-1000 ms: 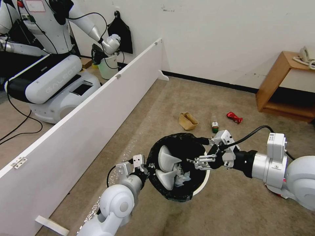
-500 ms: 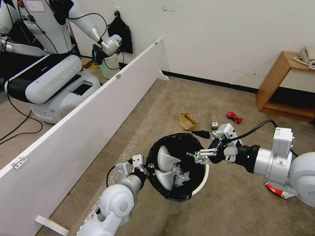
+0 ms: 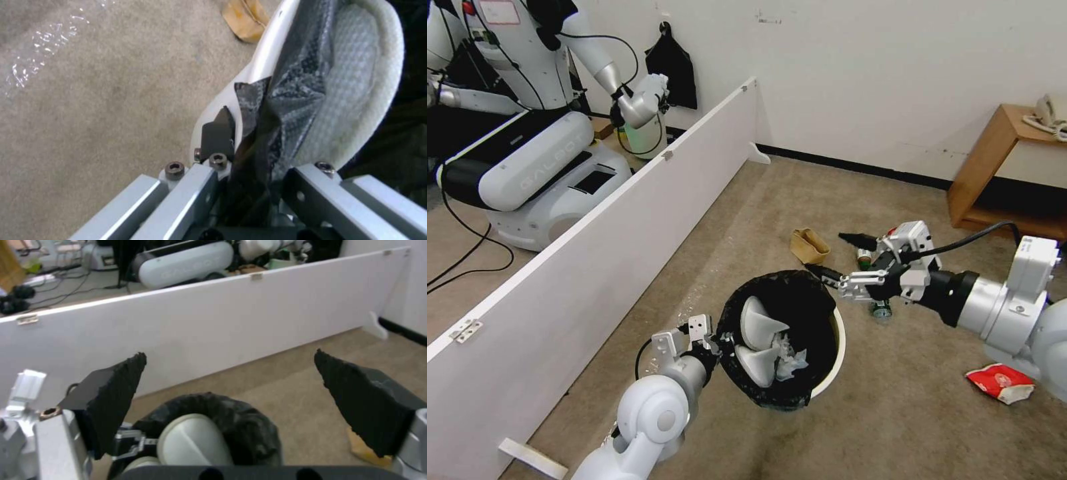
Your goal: Pick up the trash bin, then pick up the garbage from the floor and place it into the trash bin.
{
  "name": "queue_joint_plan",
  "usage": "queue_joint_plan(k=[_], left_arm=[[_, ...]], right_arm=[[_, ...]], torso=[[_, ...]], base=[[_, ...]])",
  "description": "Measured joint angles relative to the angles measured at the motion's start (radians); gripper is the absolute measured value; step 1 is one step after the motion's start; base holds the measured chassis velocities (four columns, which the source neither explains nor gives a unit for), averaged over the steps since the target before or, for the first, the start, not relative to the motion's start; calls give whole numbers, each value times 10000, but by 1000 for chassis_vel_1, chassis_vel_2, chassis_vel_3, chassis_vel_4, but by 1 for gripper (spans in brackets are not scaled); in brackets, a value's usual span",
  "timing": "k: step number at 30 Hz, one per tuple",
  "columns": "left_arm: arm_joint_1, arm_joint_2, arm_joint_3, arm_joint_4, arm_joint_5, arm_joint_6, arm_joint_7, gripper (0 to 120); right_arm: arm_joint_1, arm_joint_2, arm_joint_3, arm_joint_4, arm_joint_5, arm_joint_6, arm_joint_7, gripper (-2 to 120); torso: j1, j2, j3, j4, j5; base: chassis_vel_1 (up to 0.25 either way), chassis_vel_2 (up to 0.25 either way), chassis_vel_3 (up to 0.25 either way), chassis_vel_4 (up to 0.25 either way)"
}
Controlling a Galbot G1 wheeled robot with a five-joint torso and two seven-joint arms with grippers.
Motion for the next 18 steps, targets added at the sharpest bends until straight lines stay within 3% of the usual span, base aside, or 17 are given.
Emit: queue_joint_plan(k=[18], left_arm=[[492,-466,-236,-770,328,192,-60,1]], right_arm=[[-1155,2150,1485,100,-1468,-55,-120,99]], torso=[[0,0,-1,-1,0]], base=[[0,0,0,0]])
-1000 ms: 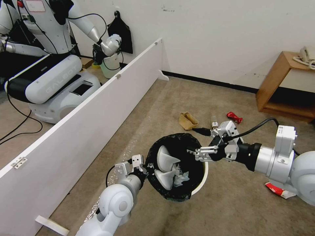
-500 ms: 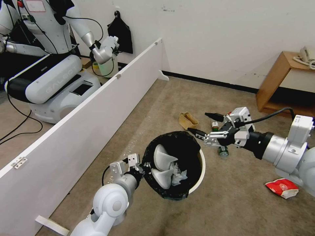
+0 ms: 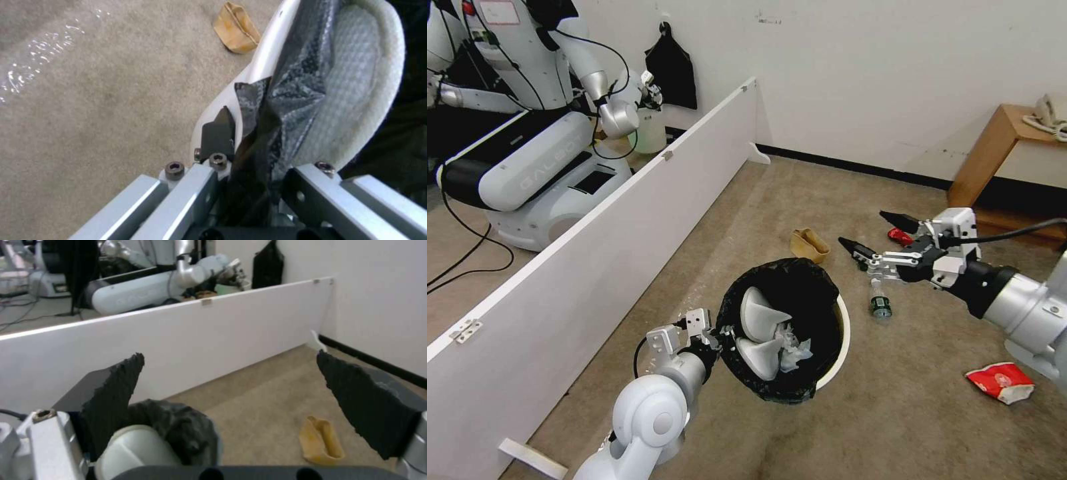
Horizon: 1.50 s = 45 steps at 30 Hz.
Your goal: Pick up the trash bin, then pick up the garbage from the floor and place it into the trash bin.
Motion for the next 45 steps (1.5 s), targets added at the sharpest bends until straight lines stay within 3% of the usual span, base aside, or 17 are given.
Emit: queue_joint_plan(k=[9,19,27,45], left_arm=[[492,-138,-292,-471,724,157,262,1],[798,-525,-383,-541,1462,129,684,1],[593,-344,-307,-479,1471,92,768,1],[463,-86,-84,-574,1577,-3,1048,1]], right_arm=[[-876,1953,824,303,-1469,13,-805,99],[-1324,3284,1257,643,-2166,172,-1380,100],[-1730,3995,1689,797,-2414,243,-1540,100],[-2740,6570,2969,816,-4747,836,-2860,100]], torso=[[0,2,0,0,-1],[-1,2,0,4,0],[-1,2,0,-1,0],[-1,2,1,-1,0]], base=[[0,0,0,0],[0,0,0,0],[0,0,0,0],[0,0,0,0]])
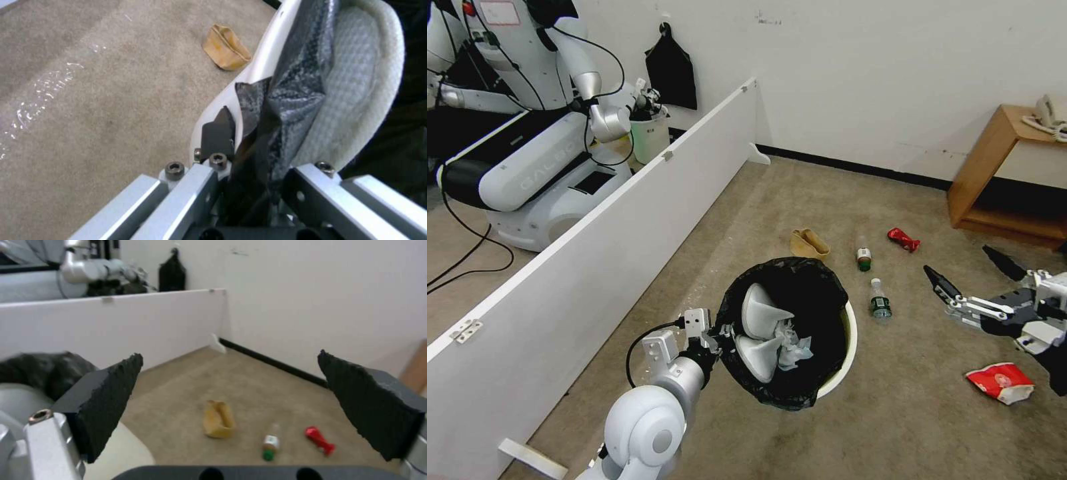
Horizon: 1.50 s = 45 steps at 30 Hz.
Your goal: Pick up the trash bin, then pick up the garbage from the floor and place it into the trash bin.
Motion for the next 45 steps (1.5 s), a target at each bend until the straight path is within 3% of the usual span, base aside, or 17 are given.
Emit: queue_joint_plan(k=[7,13,45], left_arm=[[42,-84,-20,-27,237,-69,120,1],[60,-52,-80,-23,379,-147,207,1],[-76,208,-151,233,492,-311,216,1]], right_arm=[[-118,1175,48,-3,-957,505,-433,100],[-44,1651,-181,-8,-1298,709,-587,100],[-21,1885,-233,-16,-1326,863,-801,100]], torso=[[0,0,0,1,-1],[0,0,0,1,0],[0,-3,0,1,0]], base=[[0,0,0,0],[0,0,0,0],[0,0,0,0]])
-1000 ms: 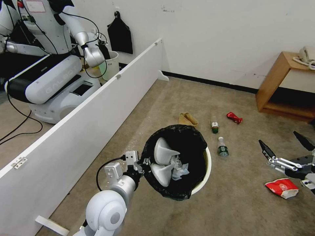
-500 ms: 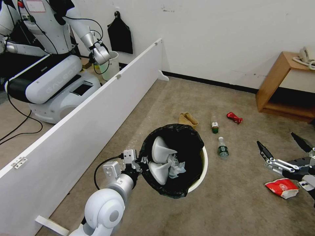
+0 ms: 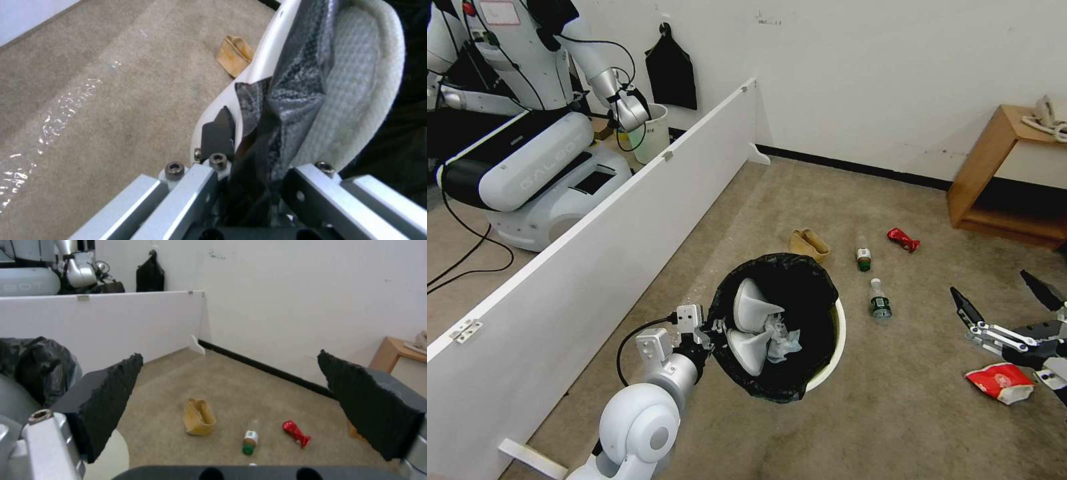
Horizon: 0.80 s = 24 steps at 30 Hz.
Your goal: Pick up the trash bin, then pick up the garbage from the floor and place it into the trash bin.
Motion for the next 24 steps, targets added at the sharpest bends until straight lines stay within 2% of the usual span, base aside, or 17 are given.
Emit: queue_joint_plan(k=[19,22,24], left_arm=[[-44,-44,9,-16,24,137,-45,1],[-58,-44,9,14,15,136,-48,1],[-77,-46,14,34,7,136,-54,1]], right_arm=[[17,226,6,0,-142,228,-316,100],[19,255,-5,0,-161,290,-378,100],[21,260,-6,0,-162,314,-414,100]], torso=[[0,0,0,1,0],[0,0,0,-6,0],[0,0,0,3,0]], base=[[-8,-5,-8,-8],[-48,-57,-58,-48],[-22,-26,-31,-19]])
